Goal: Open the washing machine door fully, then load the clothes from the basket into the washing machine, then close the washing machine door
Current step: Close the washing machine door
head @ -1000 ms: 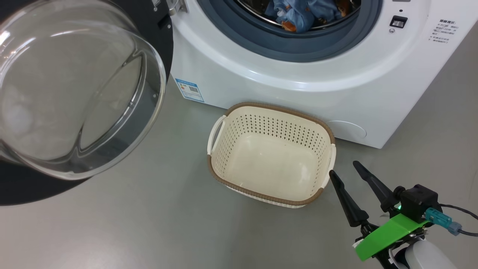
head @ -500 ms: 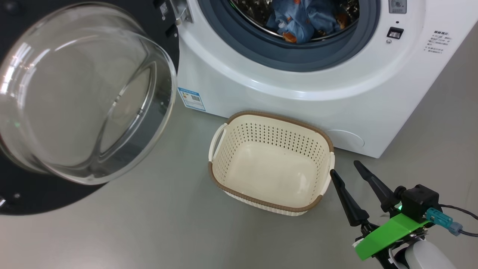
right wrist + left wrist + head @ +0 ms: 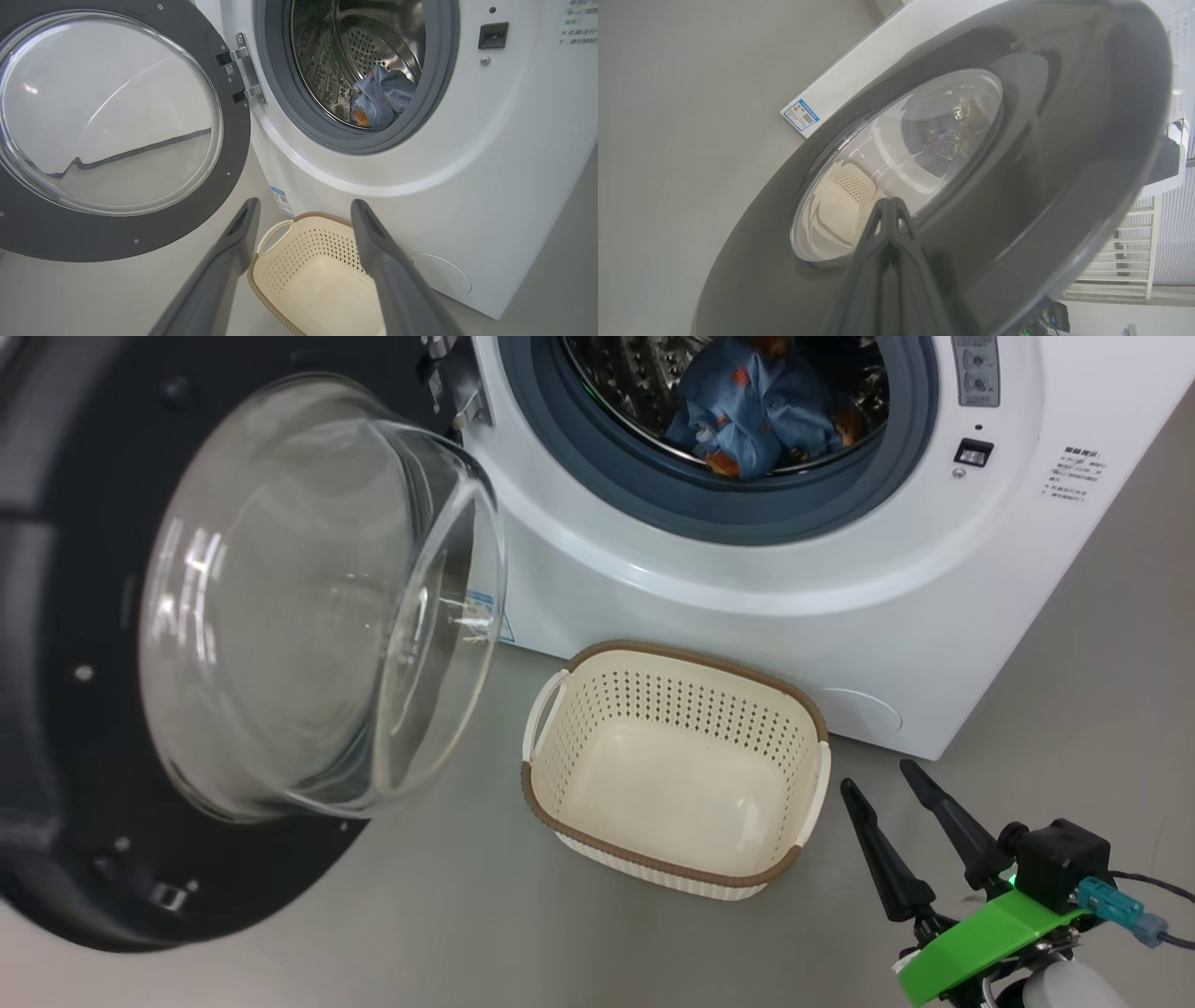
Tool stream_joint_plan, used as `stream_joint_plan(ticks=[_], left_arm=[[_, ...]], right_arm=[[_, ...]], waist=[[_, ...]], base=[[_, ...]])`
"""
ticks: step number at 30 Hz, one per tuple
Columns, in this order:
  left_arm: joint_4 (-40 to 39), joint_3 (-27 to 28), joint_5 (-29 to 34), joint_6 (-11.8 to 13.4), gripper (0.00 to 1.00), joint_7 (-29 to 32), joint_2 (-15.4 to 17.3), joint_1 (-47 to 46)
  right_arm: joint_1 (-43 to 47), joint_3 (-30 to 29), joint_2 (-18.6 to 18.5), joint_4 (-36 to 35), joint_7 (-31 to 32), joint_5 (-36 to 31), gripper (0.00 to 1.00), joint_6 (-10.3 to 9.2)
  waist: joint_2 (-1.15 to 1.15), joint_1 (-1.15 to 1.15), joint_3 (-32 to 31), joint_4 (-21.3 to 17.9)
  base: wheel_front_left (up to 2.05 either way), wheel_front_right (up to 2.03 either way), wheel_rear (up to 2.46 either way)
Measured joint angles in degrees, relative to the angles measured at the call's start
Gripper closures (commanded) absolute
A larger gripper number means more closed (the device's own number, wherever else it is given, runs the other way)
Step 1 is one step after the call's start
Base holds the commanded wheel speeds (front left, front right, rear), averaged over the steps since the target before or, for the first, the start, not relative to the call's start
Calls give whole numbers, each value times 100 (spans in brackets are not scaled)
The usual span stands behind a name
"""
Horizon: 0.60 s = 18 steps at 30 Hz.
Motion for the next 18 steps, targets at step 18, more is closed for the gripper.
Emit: stream_joint_plan(ticks=[18], left_arm=[[-2306, -413, -389, 1, 100, 1143, -888, 430]], right_arm=[[171, -263, 211, -42, 0, 0, 0, 0]], waist=[[0, 0, -202, -399]], base=[[0, 0, 0]])
